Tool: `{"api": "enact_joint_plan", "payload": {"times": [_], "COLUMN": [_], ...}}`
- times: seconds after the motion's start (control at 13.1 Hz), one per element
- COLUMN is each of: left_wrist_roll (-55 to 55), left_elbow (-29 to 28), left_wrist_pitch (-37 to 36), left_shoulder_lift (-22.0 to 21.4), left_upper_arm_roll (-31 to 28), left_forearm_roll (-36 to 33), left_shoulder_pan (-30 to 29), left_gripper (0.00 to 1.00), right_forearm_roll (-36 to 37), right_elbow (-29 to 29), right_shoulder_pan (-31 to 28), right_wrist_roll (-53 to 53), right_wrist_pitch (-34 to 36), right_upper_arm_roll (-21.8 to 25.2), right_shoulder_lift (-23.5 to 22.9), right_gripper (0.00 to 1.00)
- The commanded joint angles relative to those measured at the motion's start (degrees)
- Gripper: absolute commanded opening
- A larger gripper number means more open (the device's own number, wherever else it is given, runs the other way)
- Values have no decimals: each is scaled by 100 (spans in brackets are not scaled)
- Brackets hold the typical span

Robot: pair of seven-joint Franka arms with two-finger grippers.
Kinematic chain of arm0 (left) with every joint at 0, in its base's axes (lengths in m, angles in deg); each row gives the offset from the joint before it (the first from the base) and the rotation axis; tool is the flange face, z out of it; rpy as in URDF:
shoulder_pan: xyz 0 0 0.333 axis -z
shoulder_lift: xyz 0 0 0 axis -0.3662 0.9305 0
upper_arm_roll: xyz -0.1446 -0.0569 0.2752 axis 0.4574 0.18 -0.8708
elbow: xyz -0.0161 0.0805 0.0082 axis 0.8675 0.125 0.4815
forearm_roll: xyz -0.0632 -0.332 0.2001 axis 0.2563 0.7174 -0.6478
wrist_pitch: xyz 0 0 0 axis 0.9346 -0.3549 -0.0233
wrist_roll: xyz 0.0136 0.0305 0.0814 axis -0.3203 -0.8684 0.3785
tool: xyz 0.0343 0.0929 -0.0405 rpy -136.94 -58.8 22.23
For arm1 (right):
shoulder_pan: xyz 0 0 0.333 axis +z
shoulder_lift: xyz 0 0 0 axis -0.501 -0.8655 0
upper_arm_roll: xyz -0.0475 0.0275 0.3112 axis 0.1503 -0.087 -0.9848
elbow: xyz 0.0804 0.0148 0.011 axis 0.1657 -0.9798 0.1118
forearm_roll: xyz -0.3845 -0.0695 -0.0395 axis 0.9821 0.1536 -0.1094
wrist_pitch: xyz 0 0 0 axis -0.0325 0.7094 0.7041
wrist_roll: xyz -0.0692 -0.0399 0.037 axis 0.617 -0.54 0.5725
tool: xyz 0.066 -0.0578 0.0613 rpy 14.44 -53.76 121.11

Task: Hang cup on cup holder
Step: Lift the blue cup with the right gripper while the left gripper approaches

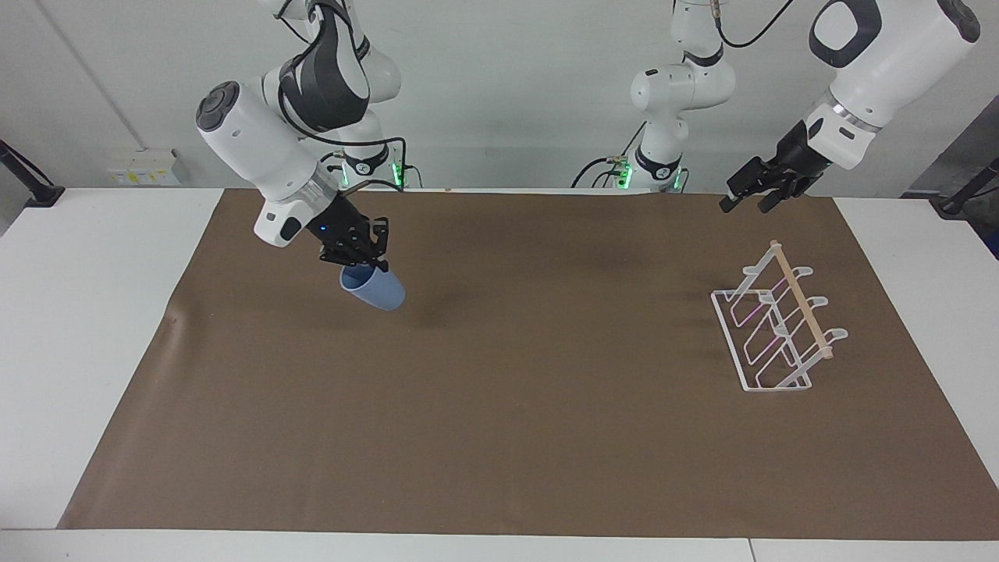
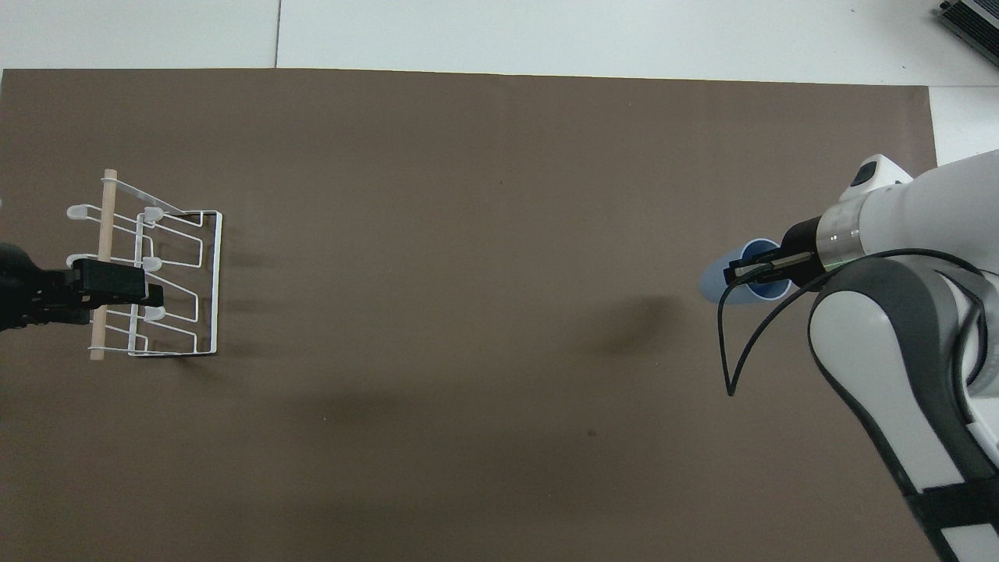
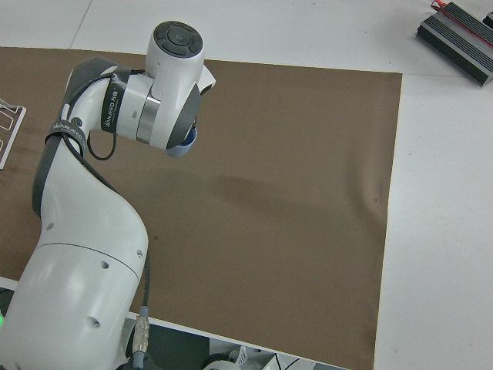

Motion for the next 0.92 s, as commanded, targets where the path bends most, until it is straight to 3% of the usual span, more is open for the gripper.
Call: {"api": "enact_joint_plan", "payload": {"times": [0.0,0.08,0.23,0.46,0.84], "left_wrist_roll": [480,724,2500,4649,6184], "left_elbow": [-720,-712,-756,-782,-1098], "left_wrist_pitch": [60,61,0,227,1053], "left_shoulder_lift": [-564,-556,-582,-600,-705], "left_upper_arm_roll": [50,50,93,111,120], "left_forearm_roll": [195,273,545,1282,2240], "left_shoulder_pan": [-49,-66,4,294,408], "left_gripper": [100,100,100,100,100], "right_forearm_roll": [-1084,-1427,-1956,-2580,-3363], "right_elbow": [-1,-1,-1,-1,52], "right_shoulder_pan": [-63,-2,392,1288,2370], "right_wrist_roll": [34,252,709,1132,1361], "right_wrist_pitch": [-391,-619,-1495,-2753,-4170], "right_upper_arm_roll": [-490,-692,-965,-1001,-1001], "right_shoulder_lift": [63,54,28,-7,-16], "right_gripper": [0,0,0,0,0]}}
